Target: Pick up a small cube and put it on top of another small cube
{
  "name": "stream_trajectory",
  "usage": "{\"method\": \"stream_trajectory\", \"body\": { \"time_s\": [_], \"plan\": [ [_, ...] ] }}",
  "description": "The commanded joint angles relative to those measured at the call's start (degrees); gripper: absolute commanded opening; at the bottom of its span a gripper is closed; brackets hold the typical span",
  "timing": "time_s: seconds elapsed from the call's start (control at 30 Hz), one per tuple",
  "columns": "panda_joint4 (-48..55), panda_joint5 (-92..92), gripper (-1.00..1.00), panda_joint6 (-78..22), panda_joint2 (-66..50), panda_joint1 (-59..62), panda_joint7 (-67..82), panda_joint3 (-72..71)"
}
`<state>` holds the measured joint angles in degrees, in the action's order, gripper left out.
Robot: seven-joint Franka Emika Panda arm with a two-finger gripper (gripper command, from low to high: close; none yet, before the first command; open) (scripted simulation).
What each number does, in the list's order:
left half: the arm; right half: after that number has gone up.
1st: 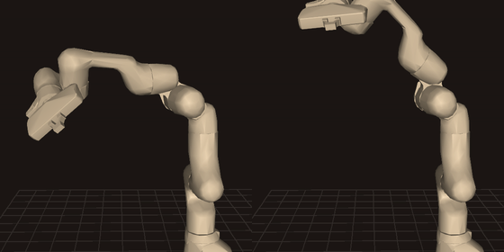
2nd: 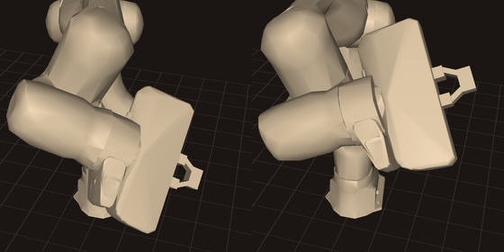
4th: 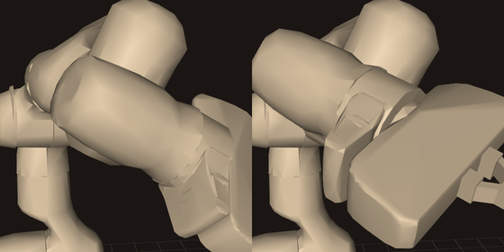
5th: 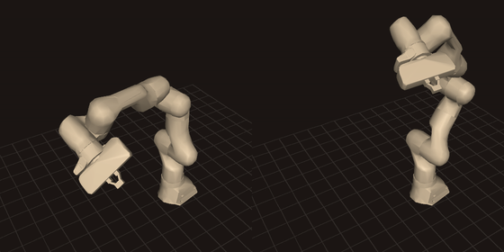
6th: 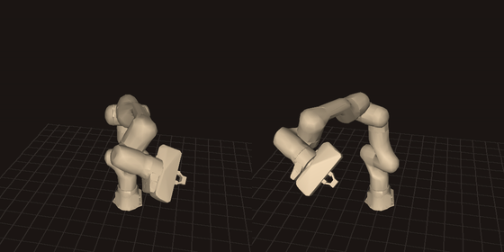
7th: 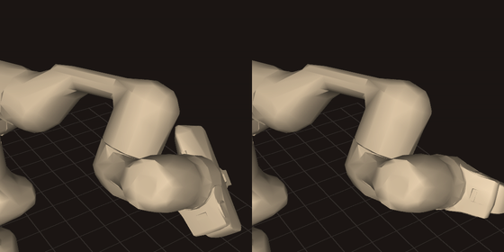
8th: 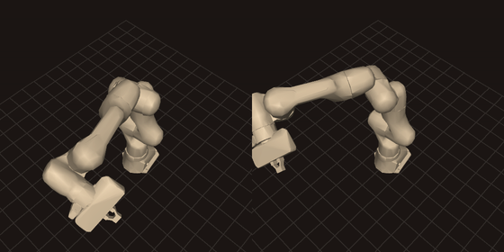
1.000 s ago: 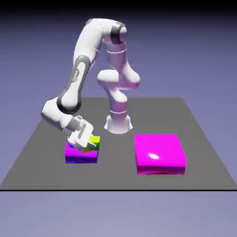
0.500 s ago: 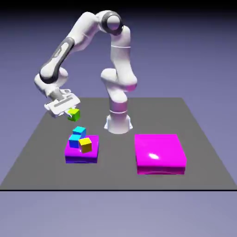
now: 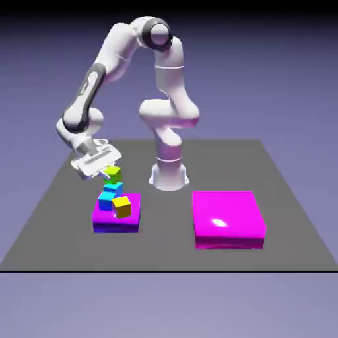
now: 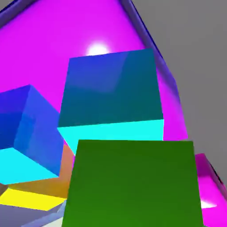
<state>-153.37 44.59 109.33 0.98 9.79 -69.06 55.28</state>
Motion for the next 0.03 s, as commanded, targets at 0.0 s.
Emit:
{"method": "stream_trajectory", "body": {
  "time_s": [0.0],
  "plan": [
    [-0.1,0.1,-1.00,0.2,-0.1,-1.0,0.1,1.0]
  ]
}}
